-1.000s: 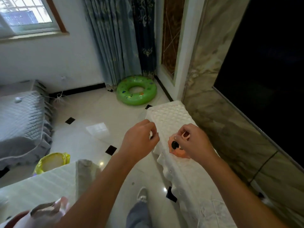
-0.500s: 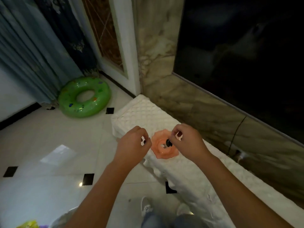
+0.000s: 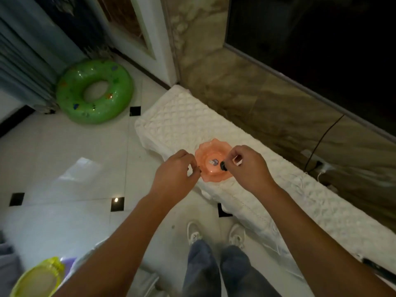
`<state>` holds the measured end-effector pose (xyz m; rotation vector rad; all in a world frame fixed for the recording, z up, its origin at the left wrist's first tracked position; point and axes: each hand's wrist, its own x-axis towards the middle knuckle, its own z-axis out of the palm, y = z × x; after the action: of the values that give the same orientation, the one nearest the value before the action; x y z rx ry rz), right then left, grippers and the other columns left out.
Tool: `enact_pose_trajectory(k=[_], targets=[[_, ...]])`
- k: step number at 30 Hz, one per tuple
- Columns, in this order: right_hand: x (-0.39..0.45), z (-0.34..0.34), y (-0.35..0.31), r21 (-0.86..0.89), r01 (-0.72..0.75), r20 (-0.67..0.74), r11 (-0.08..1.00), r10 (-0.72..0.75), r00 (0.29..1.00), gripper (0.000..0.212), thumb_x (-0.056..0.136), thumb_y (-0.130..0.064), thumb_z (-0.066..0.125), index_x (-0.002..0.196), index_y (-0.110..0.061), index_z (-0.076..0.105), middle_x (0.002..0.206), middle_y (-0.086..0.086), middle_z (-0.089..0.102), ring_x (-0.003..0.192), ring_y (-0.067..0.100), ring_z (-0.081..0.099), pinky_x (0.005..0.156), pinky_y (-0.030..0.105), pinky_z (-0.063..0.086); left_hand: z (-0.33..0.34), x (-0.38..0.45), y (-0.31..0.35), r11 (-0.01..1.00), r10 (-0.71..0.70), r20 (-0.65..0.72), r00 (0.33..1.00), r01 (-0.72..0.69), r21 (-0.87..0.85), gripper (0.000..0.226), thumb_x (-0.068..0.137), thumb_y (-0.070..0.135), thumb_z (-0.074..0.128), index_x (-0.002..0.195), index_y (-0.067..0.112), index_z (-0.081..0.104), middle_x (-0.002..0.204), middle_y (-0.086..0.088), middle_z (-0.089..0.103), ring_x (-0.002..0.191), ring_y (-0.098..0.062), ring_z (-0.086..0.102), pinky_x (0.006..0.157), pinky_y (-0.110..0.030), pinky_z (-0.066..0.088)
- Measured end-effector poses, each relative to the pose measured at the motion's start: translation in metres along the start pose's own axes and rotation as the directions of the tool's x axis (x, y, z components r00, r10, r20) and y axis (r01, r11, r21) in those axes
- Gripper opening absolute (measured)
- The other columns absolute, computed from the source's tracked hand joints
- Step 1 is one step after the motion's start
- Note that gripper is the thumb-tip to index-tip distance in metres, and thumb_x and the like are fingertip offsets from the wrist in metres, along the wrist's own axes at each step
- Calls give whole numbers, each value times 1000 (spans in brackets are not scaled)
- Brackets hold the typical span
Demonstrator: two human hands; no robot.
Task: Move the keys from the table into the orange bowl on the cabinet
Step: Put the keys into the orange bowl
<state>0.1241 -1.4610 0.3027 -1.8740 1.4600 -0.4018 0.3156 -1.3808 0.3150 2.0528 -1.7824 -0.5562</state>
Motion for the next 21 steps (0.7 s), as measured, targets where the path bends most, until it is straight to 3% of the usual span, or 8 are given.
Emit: enact_pose_trajectory(k=[5, 9, 16, 21], targets=[[21, 36, 28, 63, -61, 57, 996, 58, 997, 6, 82, -20, 66, 78, -21, 61, 80, -10, 60, 75, 10, 56, 66, 28, 47, 35, 20, -23, 999, -32, 12, 999, 32, 14, 11, 86, 27, 63, 79, 19, 63, 86, 11, 55, 70, -10, 57, 58, -28, 46], [39, 66, 63, 61, -61, 4, 996, 61, 998, 9, 86, -22, 64, 81, -24, 57, 84, -6, 60, 76, 10, 56, 64, 21, 43, 78, 42, -43, 996, -90, 24, 996, 90, -13, 9, 86, 28, 62, 79, 23, 62, 83, 16, 51, 66, -5, 53, 57, -16, 39], [78, 141, 149, 48, -47, -62, 998, 49, 997, 9, 86, -22, 64, 80, -24, 57, 83, -8, 58, 74, 6, 55, 60, 13, 36, 184, 76, -92, 978, -166, 45, 985, 171, -121, 10, 81, 31, 68, 78, 24, 61, 83, 14, 52, 68, -3, 53, 60, -15, 42], [97, 186, 202, 54, 3, -89, 999, 2, 996, 10, 83, -22, 64, 79, -27, 56, 84, -8, 59, 75, 7, 57, 61, 15, 40, 250, 86, -119, 977, -139, -6, 990, 136, -166, 6, 82, 22, 65, 81, 16, 65, 89, 4, 61, 74, -12, 60, 65, -30, 51]])
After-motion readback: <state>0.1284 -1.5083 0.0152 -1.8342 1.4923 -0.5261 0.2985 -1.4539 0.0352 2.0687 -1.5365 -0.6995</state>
